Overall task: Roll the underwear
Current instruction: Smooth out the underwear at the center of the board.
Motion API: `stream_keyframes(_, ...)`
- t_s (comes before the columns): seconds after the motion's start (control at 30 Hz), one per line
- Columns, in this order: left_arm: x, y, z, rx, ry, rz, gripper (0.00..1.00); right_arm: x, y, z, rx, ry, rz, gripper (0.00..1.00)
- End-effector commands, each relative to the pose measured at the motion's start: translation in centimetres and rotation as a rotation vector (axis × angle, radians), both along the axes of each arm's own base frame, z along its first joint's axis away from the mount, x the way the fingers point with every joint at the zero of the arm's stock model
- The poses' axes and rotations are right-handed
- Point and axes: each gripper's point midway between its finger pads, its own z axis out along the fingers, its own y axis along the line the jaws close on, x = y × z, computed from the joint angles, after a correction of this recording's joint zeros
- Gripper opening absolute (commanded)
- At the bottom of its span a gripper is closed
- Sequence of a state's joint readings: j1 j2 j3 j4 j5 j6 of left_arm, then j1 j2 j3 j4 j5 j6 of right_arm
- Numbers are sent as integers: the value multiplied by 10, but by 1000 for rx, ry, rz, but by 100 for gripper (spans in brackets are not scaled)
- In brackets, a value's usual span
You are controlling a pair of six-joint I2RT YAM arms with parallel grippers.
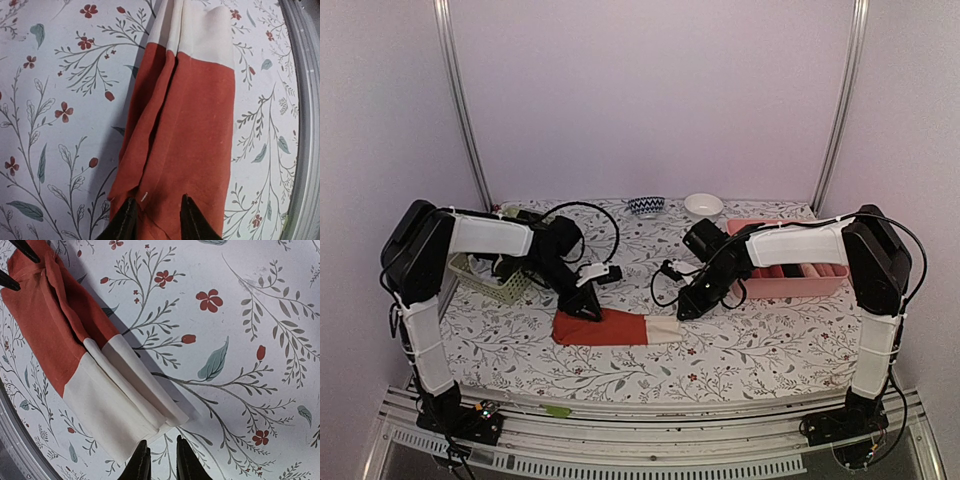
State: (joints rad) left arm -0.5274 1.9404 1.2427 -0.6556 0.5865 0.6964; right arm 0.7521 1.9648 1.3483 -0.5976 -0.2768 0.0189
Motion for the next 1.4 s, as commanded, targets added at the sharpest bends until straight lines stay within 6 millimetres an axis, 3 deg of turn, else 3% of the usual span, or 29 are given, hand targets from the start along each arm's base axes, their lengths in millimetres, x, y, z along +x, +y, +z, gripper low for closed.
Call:
stream_keyframes(0.0,-13,-4,-26,27,37,-46,31,1,1,8,27,-13,6,20)
stream_keyframes(0.17,-8,-1,-42,71,26,-30,29,0,1,8,27,-9,4,20)
stream_keyframes(0.3,-9,5,-45,91,3,-27,15,-1,0,8,26,-8,4,20)
stream_keyframes(0.43,-10,5,-34,75,-21,-29,0,-1,0,8,25,-9,5,20)
stream_keyframes(0.53,-9,3,-13,43,-57,-35,0,-1,-1,8,23,-10,6,20)
stream_keyframes(0.77,-9,1,9,24,-76,-48,0,-2,0,7,28,-5,3,20)
stream_keyframes(1.1,2,0,-2,80,-97,-45,0,-2,0,8,34,-8,2,20)
stream_keyframes(1.3,11,-2,-5,95,-124,-22,8,-4,-1,10,39,-6,-2,16)
stream_keyframes(1.37,18,0,0,93,-156,10,17,-2,1,13,46,-13,-2,16)
